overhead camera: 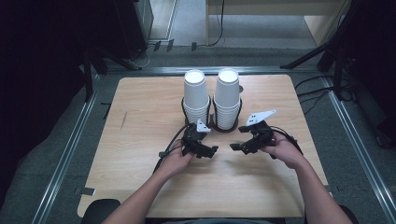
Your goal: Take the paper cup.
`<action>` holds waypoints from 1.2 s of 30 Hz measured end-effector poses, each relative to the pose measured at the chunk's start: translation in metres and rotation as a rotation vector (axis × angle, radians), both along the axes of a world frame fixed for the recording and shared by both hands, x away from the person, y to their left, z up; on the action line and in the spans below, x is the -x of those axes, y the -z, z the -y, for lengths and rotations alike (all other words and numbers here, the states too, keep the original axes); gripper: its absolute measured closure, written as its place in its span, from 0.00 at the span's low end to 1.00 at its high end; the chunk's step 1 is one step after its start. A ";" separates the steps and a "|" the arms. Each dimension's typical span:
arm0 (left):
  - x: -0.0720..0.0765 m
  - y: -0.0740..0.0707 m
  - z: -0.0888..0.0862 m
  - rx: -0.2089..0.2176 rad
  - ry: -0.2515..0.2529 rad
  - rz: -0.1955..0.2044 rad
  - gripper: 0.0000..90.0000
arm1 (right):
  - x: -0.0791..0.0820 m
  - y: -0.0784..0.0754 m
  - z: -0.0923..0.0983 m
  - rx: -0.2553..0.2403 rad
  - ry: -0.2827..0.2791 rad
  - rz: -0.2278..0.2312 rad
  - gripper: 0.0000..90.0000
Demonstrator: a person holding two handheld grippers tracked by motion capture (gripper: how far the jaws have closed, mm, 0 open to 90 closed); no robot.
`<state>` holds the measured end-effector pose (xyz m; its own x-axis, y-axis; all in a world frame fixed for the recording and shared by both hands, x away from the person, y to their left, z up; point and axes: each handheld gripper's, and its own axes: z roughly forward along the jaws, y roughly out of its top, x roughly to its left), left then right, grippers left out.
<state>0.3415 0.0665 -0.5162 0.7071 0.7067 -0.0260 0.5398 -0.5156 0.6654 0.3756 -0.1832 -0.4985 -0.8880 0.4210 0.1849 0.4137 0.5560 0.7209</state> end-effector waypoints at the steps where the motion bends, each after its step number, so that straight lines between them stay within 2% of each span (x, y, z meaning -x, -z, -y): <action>1: 0.000 -0.003 0.000 0.002 0.000 -0.009 0.14 | -0.001 -0.001 0.001 0.005 0.001 -0.010 0.15; 3: 0.000 -0.008 -0.004 0.046 0.016 -0.028 0.14 | -0.001 -0.002 0.002 0.025 -0.001 -0.018 0.15; 4: -0.001 -0.009 -0.007 0.058 0.027 -0.032 0.13 | -0.001 -0.003 0.003 0.032 -0.023 -0.021 0.15; 5: -0.002 -0.011 -0.011 0.094 0.071 -0.058 0.13 | -0.003 -0.004 0.004 0.032 -0.051 -0.040 0.15; 8: -0.004 -0.014 -0.013 0.087 0.071 -0.053 0.16 | -0.004 -0.005 0.003 0.026 -0.040 -0.052 0.16; 11: -0.008 -0.018 -0.015 0.091 0.084 -0.053 0.18 | -0.004 -0.008 0.002 0.022 -0.023 -0.038 0.22; 12: -0.008 -0.019 -0.016 0.096 0.084 -0.054 0.25 | -0.003 -0.010 0.003 0.004 -0.013 -0.016 0.25; 14: -0.009 -0.020 -0.018 0.115 0.089 -0.059 0.28 | -0.002 -0.012 0.003 -0.007 -0.012 -0.006 0.26; 16: -0.008 -0.021 -0.018 0.109 0.090 -0.053 0.29 | -0.001 -0.014 0.003 -0.022 -0.015 -0.006 0.27; 17: -0.006 -0.022 -0.018 0.098 0.097 -0.040 0.34 | 0.001 -0.016 0.004 -0.015 -0.026 -0.010 0.27; 19: -0.005 -0.023 -0.017 0.095 0.101 -0.042 0.37 | 0.002 -0.017 0.004 -0.008 -0.027 -0.003 0.27; 21: -0.004 -0.024 -0.016 0.098 0.108 -0.045 0.38 | 0.003 -0.018 0.005 -0.006 -0.029 0.001 0.31; 25: -0.004 -0.024 -0.015 0.102 0.122 -0.060 0.39 | 0.002 -0.020 0.008 -0.014 -0.019 -0.007 0.31; 29: -0.005 -0.024 -0.017 0.112 0.108 -0.070 0.38 | 0.002 -0.022 0.009 -0.018 -0.011 -0.006 0.35; 34: -0.005 -0.026 -0.019 0.115 0.093 -0.075 0.43 | 0.004 -0.024 0.009 -0.028 -0.022 -0.001 0.46; 36: -0.004 -0.026 -0.019 0.119 0.087 -0.079 0.45 | 0.004 -0.024 0.009 -0.030 -0.030 0.000 0.47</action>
<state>0.3460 0.0859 -0.4903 0.7580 0.6314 -0.1635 0.5492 -0.4827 0.6821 0.3712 -0.1925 -0.4747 -0.8999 0.3888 0.1974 0.3977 0.5463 0.7371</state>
